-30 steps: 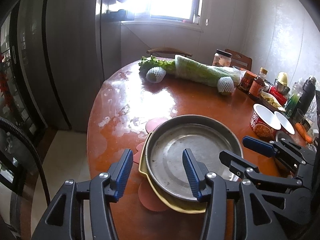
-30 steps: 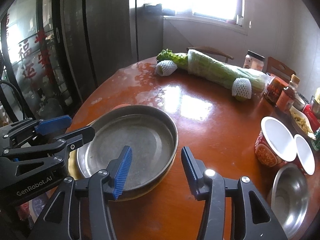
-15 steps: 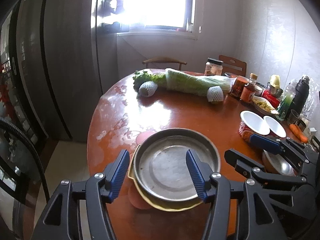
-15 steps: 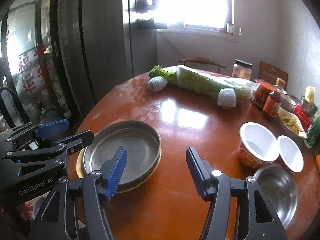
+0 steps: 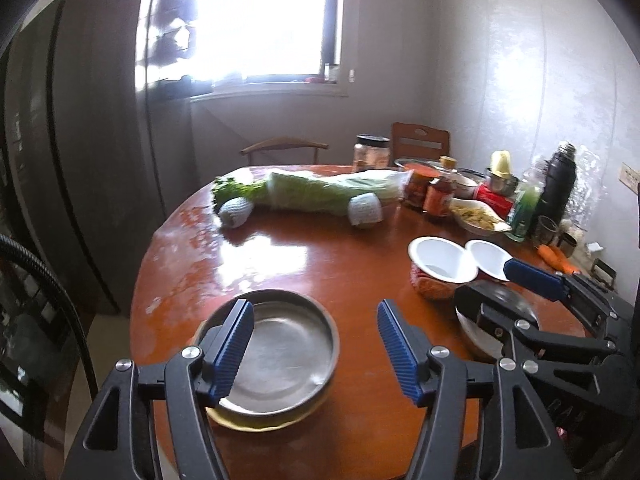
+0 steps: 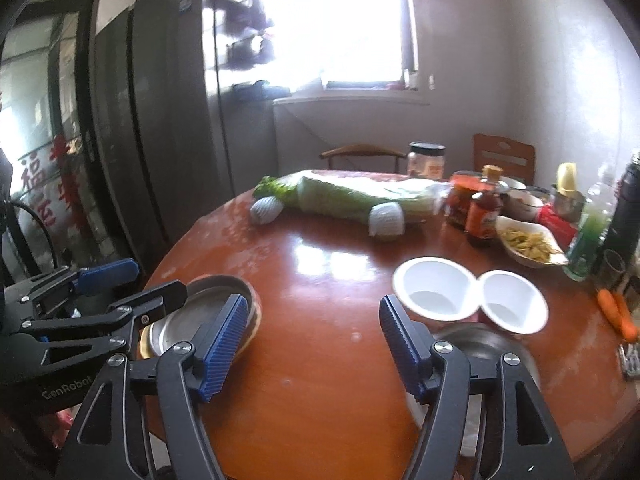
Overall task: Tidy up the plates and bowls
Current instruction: 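Open both tools and withdraw them from the steel tray, then move both tools to the rim of the steel bowl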
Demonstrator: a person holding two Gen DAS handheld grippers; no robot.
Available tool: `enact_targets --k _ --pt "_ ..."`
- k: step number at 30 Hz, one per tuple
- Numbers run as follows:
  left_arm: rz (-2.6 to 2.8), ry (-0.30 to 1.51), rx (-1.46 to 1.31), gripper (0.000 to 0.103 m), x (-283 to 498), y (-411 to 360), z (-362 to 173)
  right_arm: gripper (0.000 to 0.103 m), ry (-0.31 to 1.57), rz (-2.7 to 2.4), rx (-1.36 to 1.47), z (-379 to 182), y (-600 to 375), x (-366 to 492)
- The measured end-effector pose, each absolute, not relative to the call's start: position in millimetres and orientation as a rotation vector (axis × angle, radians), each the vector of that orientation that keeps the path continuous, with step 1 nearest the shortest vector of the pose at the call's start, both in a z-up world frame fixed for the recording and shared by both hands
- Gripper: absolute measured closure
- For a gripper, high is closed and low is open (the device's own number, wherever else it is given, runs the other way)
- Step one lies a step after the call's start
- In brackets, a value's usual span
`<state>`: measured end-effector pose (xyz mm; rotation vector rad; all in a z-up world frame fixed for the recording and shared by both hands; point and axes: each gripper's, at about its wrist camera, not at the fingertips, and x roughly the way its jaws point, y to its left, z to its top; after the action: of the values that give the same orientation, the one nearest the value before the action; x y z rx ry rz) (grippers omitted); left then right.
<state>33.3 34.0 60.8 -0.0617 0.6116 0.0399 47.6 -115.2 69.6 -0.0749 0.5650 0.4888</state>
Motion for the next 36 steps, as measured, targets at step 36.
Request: enact_targets --k 36 --pt "-0.153 0.598 0.030 0.035 46 -79 81 0.026 0.483 0.213 0.049 96 -271 28"
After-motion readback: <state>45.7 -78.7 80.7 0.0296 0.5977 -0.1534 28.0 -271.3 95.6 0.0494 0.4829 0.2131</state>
